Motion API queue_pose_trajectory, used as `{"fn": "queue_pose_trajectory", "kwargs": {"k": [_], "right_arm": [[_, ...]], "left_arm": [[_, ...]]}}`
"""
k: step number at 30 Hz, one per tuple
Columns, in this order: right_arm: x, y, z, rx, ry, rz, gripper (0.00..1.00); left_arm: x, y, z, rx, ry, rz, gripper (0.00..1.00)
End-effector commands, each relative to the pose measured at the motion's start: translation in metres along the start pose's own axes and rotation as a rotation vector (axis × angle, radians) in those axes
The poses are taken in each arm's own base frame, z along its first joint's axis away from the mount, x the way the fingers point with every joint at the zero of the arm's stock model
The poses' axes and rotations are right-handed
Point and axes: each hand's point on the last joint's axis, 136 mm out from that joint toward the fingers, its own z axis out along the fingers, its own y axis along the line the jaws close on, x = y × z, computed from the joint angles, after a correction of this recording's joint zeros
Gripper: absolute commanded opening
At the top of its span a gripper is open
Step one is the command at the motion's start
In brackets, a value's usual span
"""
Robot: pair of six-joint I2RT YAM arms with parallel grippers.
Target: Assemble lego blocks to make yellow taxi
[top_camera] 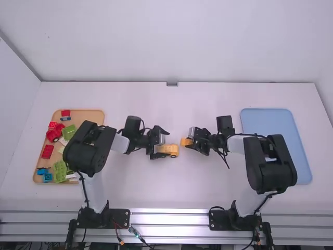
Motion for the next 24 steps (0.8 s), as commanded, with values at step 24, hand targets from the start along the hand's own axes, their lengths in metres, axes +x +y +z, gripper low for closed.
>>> {"fn": "queue_pose_trajectory", "kwargs": {"k": [24], "right_arm": [[-0.027, -0.003, 0.005, -0.035, -0.024, -0.037, 0.19]], "left_arm": [[0.016, -0.017, 0.009, 0.098, -0.036, -0.12, 0.99]]}}
